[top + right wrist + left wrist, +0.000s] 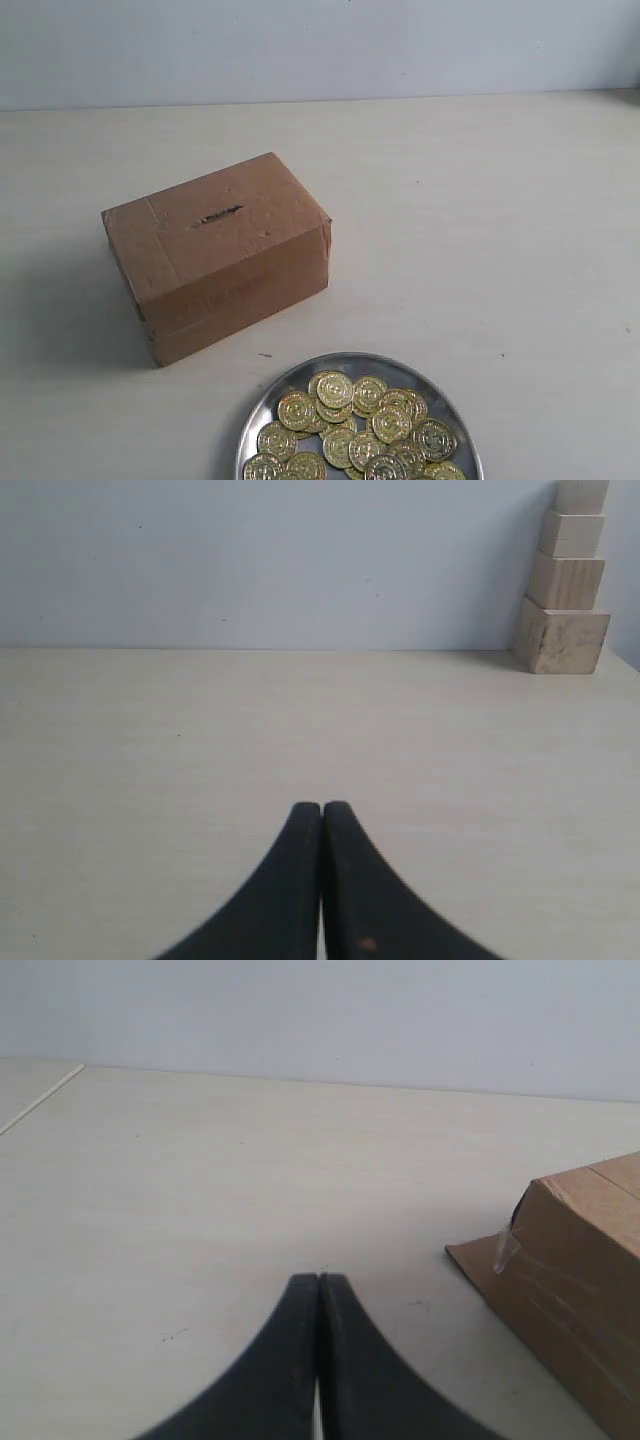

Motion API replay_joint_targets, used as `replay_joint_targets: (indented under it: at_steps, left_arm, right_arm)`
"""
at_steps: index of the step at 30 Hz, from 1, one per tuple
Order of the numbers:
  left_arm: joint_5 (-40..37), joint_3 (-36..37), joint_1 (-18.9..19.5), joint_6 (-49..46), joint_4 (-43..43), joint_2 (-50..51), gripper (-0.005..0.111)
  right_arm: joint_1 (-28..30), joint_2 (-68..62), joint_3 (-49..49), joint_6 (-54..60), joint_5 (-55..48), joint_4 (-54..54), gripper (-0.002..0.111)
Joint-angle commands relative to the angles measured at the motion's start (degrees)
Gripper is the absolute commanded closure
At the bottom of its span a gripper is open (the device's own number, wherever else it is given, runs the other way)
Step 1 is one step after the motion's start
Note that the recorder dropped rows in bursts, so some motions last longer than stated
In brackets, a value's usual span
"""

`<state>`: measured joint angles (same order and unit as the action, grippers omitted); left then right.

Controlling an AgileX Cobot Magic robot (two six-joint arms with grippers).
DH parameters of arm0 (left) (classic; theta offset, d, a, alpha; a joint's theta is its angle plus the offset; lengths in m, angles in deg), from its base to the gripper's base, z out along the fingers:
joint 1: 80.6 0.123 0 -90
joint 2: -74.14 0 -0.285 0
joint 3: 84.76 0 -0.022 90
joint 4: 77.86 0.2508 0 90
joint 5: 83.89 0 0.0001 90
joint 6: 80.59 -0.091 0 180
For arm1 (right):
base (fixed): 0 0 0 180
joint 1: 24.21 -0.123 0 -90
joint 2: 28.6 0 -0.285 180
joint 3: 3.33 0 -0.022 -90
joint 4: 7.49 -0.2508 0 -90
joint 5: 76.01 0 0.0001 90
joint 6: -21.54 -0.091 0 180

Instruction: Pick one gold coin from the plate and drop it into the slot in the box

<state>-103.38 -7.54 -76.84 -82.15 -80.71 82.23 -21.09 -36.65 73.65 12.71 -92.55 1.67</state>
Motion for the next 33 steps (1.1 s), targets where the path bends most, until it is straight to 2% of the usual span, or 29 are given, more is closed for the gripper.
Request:
replay_joint_targets:
  at_steps: [1, 25, 33]
  left_arm:
    - [0.34, -0.01, 0.25, 0.03, -0.52, -0.30, 0.107]
    - [0.34, -0.01, 0.25, 0.03, -0.52, -0.30, 0.107]
    - [0.34, -0.01, 0.25, 0.03, -0.52, -0.30, 0.107]
  right_arm:
    - [0.20, 0.26, 0.24, 0.28, 0.19, -0.16, 0.108]
    - [0.20, 0.26, 0.24, 0.14, 0.64, -0.17, 0.108]
    - [0.20, 0.26, 0.24, -2.94, 12.88, -6.42, 0.108]
